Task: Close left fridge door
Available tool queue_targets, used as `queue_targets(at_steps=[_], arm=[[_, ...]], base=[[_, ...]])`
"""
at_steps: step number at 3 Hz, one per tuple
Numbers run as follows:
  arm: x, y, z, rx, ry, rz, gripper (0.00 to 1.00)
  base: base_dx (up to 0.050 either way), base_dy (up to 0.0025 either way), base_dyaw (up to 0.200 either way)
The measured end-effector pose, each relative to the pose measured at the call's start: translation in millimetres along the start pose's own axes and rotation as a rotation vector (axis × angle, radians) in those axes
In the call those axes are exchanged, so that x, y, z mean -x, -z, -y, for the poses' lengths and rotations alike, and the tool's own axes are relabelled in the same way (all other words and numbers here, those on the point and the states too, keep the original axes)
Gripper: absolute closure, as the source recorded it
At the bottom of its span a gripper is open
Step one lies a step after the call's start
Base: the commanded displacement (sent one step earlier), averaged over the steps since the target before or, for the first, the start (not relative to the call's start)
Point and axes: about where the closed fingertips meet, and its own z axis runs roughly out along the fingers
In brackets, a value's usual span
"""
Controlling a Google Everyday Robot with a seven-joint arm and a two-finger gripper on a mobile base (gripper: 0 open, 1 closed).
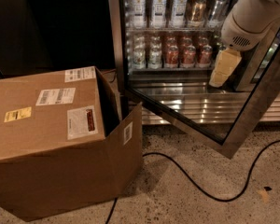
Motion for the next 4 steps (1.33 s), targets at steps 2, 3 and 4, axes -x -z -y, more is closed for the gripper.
queue_targets(at_steps=[2,3,4], arm=[[0.4,-1.7,-0.7,-0.002,-0.001,-0.01,0.19],[-0.3,-1.9,-1.7,-0.007,-0.002,-0.012,0.42],[-0.4,-1.6,-1.9,-0.009,-0.001,-0.013,0.66]], base=[[0.0,0.0,0.0],[0.0,0.0,0.0],[0.0,0.0,0.0]])
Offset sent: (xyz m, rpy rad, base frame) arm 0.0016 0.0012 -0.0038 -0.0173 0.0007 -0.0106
